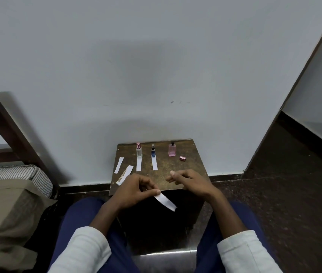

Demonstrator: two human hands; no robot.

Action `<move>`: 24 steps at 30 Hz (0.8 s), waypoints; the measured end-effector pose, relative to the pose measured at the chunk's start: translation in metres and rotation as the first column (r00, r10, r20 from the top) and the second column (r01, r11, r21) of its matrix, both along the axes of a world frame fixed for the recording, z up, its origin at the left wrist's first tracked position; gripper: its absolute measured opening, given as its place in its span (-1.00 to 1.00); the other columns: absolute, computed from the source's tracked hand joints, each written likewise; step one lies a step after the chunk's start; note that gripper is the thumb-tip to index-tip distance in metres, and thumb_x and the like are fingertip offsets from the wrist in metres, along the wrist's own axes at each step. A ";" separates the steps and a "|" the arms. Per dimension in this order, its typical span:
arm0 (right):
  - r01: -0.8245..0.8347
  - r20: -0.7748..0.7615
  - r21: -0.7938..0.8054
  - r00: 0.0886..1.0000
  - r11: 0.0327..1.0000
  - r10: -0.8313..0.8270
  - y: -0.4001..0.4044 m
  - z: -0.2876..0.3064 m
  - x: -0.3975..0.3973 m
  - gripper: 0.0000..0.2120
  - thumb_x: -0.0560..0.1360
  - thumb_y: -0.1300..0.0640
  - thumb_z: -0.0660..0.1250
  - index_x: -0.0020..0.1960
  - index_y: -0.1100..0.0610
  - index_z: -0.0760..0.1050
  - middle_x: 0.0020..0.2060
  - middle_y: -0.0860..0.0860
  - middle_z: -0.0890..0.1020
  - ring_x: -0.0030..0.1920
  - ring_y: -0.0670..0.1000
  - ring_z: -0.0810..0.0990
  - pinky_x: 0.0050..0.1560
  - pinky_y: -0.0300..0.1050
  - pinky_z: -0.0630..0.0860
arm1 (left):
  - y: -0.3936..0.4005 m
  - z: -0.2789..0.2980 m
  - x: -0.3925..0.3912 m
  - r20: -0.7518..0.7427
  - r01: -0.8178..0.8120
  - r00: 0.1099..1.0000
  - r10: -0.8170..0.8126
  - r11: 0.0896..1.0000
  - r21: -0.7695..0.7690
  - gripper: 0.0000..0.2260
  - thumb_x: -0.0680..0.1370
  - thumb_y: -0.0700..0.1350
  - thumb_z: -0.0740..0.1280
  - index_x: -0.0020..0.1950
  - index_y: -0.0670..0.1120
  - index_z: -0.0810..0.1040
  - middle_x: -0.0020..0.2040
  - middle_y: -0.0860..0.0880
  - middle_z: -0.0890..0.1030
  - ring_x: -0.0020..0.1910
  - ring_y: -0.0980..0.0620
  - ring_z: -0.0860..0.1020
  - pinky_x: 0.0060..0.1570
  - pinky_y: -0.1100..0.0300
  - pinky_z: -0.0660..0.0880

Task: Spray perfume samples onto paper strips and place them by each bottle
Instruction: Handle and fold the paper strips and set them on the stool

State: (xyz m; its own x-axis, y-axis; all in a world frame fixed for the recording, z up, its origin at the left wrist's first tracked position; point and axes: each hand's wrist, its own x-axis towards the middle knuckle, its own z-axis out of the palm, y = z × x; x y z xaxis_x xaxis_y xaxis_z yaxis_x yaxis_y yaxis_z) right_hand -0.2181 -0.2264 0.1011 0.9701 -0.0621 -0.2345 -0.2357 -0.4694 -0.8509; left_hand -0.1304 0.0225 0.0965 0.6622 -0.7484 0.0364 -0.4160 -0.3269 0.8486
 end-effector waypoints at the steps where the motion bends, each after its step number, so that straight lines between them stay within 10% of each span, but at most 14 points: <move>1: -0.029 -0.010 0.016 1.000 0.999 0.029 0.007 0.003 0.000 -0.51 0.63 -0.42 0.14 0.13 -0.17 0.74 0.14 -0.23 0.73 0.19 -0.17 0.66 0.28 0.01 0.57 | 0.001 -0.002 0.002 0.011 -0.007 1.000 0.007 1.000 0.014 -0.92 0.55 -0.01 0.58 -0.02 0.02 0.79 -0.13 0.11 0.77 -0.20 0.16 0.67 -0.18 0.36 0.52; 6: -0.083 -0.113 0.066 0.990 0.994 0.090 0.027 0.007 0.000 -0.35 0.57 -0.53 0.07 0.02 -0.07 0.71 0.10 -0.10 0.69 0.16 -0.10 0.64 0.35 0.04 0.49 | 0.000 -0.005 0.006 0.016 -0.053 0.998 0.053 0.999 0.000 -0.94 0.56 -0.02 0.57 0.00 0.03 0.79 -0.15 0.13 0.76 -0.20 0.16 0.67 -0.19 0.35 0.54; 10: -0.217 -0.137 0.045 0.965 0.975 0.222 0.027 0.010 -0.001 -0.52 0.69 -0.25 0.21 -0.07 0.12 0.63 -0.20 -0.09 0.63 -0.19 -0.12 0.57 -0.08 -0.19 0.45 | 0.001 -0.010 0.009 0.029 -0.076 0.997 0.076 0.997 0.007 -0.95 0.56 -0.01 0.57 -0.01 0.05 0.78 -0.14 0.14 0.76 -0.17 0.12 0.70 -0.17 0.30 0.58; 16: -0.284 -0.144 0.069 0.946 0.956 0.291 0.017 0.002 0.003 -0.75 0.70 -0.04 0.32 0.16 0.03 0.75 -0.10 -0.22 0.73 -0.14 -0.25 0.61 -0.02 -0.21 0.44 | 0.006 -0.011 0.018 0.067 -0.140 0.988 0.139 0.990 -0.004 -0.97 0.55 -0.01 0.58 -0.04 0.08 0.79 -0.16 0.15 0.76 -0.20 0.16 0.67 -0.18 0.35 0.54; 24: -0.272 -0.161 0.122 0.943 0.954 0.290 0.003 -0.005 0.004 -0.77 0.66 -0.04 0.37 0.23 -0.01 0.71 0.14 0.00 0.74 0.24 0.06 0.66 0.31 0.08 0.54 | 0.013 -0.011 0.029 0.072 -0.212 0.974 0.213 0.977 -0.016 -0.97 0.54 -0.01 0.59 -0.04 0.11 0.79 -0.15 0.18 0.76 -0.20 0.22 0.64 -0.17 0.35 0.55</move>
State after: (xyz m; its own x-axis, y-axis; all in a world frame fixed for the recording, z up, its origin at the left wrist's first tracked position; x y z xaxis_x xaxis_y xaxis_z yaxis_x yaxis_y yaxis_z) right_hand -0.2143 -0.2236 0.0959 0.8877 0.2389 -0.3936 -0.2555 -0.4554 -0.8528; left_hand -0.1014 0.0355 0.0854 0.8014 -0.5903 0.0963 -0.3988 -0.4074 0.8216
